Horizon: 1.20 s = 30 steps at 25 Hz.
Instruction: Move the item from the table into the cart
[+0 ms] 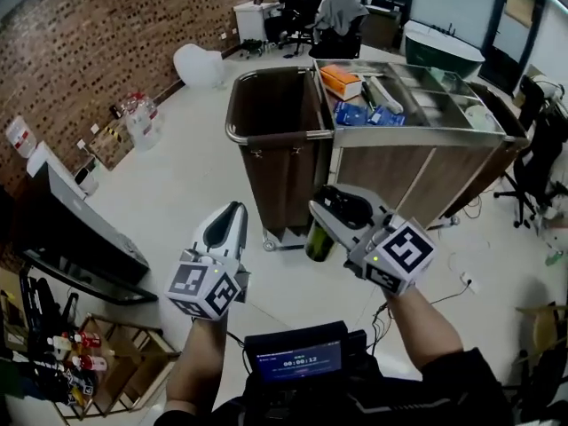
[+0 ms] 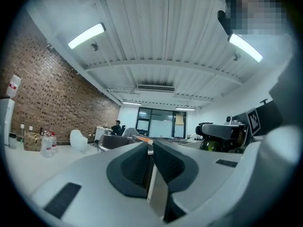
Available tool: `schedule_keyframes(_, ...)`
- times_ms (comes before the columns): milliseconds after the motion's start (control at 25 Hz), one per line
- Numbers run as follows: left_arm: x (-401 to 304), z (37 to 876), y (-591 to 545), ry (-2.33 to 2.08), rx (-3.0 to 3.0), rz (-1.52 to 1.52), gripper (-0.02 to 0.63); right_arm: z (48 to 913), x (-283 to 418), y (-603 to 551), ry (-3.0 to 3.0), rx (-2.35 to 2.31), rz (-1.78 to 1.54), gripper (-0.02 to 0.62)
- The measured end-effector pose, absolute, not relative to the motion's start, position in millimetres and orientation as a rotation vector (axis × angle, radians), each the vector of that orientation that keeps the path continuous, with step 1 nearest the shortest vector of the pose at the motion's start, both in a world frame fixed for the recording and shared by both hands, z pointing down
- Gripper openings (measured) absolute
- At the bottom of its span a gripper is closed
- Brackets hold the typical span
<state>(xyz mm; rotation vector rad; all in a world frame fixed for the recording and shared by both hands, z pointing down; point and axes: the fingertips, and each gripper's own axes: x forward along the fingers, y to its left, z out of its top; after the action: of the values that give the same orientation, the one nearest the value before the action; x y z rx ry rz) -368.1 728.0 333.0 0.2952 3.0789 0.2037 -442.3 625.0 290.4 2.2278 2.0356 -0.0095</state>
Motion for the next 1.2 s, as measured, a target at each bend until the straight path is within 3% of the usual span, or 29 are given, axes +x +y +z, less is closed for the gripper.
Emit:
schedule_keyframes(320,-581.6,307.9,688.5,3.077,-0.058,0.170,0.025,278.0,-642.8,588.7,2.265,2.051,-0.013,0.086)
schedule_keyframes(760,-800.0,261.8,682.3,2.982,-0.436,0.144,0.025,241.2,-846.3,588.5,2.456,1.832,-0.007,0.084)
schedule_keyframes(1200,-997.1,190.8,633.8,2.930,-0.401,0.159,0.025,183.2,-1053.9,550.0,2.357,1.969,0.077,0.075)
